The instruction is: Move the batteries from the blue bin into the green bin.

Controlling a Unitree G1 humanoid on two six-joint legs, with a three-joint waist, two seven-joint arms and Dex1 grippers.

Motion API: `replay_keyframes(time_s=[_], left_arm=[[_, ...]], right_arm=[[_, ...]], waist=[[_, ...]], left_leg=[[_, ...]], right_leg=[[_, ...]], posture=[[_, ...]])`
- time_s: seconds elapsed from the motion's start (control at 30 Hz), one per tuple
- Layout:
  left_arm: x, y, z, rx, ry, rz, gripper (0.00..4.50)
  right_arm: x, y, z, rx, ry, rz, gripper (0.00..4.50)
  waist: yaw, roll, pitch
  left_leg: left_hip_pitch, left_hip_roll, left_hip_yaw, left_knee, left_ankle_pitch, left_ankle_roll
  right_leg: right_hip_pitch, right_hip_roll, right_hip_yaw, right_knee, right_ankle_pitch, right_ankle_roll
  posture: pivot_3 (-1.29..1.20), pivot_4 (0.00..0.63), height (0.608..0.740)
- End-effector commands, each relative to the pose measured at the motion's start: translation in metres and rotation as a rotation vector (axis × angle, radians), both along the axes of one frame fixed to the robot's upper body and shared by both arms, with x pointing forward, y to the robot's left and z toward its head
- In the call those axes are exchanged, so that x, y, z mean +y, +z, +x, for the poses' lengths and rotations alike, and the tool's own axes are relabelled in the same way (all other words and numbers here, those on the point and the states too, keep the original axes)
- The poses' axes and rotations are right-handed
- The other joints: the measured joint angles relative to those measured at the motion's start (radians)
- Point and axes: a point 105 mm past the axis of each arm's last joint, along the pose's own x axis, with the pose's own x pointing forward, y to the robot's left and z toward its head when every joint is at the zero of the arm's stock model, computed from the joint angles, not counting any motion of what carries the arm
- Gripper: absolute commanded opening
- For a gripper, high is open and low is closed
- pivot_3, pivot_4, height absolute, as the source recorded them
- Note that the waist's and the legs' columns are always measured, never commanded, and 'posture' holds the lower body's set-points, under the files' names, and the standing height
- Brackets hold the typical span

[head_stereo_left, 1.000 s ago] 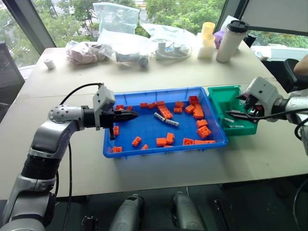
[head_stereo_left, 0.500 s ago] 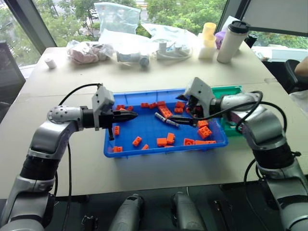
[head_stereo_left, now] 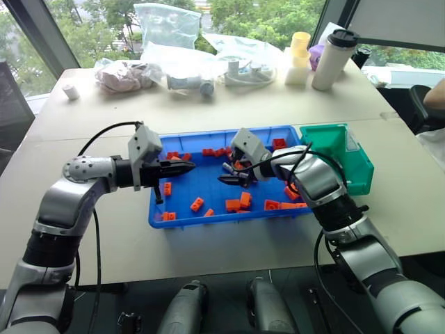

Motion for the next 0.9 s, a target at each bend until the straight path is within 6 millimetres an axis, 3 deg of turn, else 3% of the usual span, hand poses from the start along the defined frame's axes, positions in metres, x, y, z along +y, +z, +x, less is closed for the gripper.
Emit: replay_keyframes(time_s=[0.03, 0.33, 0.43, 0.63, 0.7, 0.77, 0.9], left_arm=[[0.001, 0.012, -0.004, -0.044, 0.005, -0.009, 0.0], [0.001, 0.011, -0.006, -0.043, 0.016, -0.01, 0.0], [0.0, 0.012, -0.007, -0.043, 0.016, -0.01, 0.0], [-0.001, 0.012, -0.006, -0.043, 0.014, -0.011, 0.0], [-0.001, 0.012, -0.006, -0.043, 0.013, -0.011, 0.0], [-0.002, 0.012, -0.006, -0.044, 0.011, -0.01, 0.0], [-0.002, 0.012, -0.006, -0.045, 0.008, -0.011, 0.0]], right_arm=[[0.008, 0.008, 0.001, -0.029, 0.03, -0.001, 4.47], [0.009, -0.01, -0.002, 0.023, 0.027, -0.041, 4.47], [0.009, -0.012, 0.0, 0.019, 0.018, -0.054, 3.28], [0.009, -0.014, -0.002, 0.003, 0.044, -0.105, 0.11], [0.008, -0.013, -0.003, -0.011, 0.057, -0.121, 0.05], [0.006, 0.0, -0.001, -0.051, 0.046, -0.103, 0.05], [-0.018, 0.06, 0.003, -0.179, -0.045, -0.01, 0.05]], waist=[[-0.001, 0.0, 0.0], [-0.001, 0.0, 0.0], [0.0, 0.0, 0.0], [-0.001, 0.0, 0.0], [-0.001, 0.0, 0.0], [0.0, 0.0, 0.0], [0.003, 0.0, 0.0]], left_leg=[[0.0, 0.0, 0.0, 0.0, 0.0, 0.0], [0.0, 0.0, 0.0, 0.0, 0.0, 0.0], [0.0, 0.0, 0.0, 0.0, 0.0, 0.0], [0.001, 0.0, 0.0, 0.0, 0.0, 0.0], [0.001, 0.0, 0.0, 0.0, 0.0, 0.0], [0.0, 0.0, 0.0, 0.0, 0.0, 0.0], [0.0, 0.0, 0.0, 0.0, 0.0, 0.0]], right_leg=[[0.0, 0.0, 0.0, 0.0, 0.0, 0.0], [0.0, 0.0, 0.0, 0.0, 0.0, 0.0], [0.0, 0.0, 0.0, 0.0, 0.0, 0.0], [0.0, 0.0, 0.0, 0.0, 0.0, 0.0], [0.0, 0.0, 0.0, 0.0, 0.0, 0.0], [0.0, 0.0, 0.0, 0.0, 0.0, 0.0], [0.0, 0.0, 0.0, 0.0, 0.0, 0.0]], posture=[[0.0, 0.15, 0.74], [0.0, 0.15, 0.74], [0.0, 0.15, 0.74], [0.0, 0.15, 0.74], [0.0, 0.15, 0.74], [0.0, 0.15, 0.74], [0.0, 0.15, 0.74]])
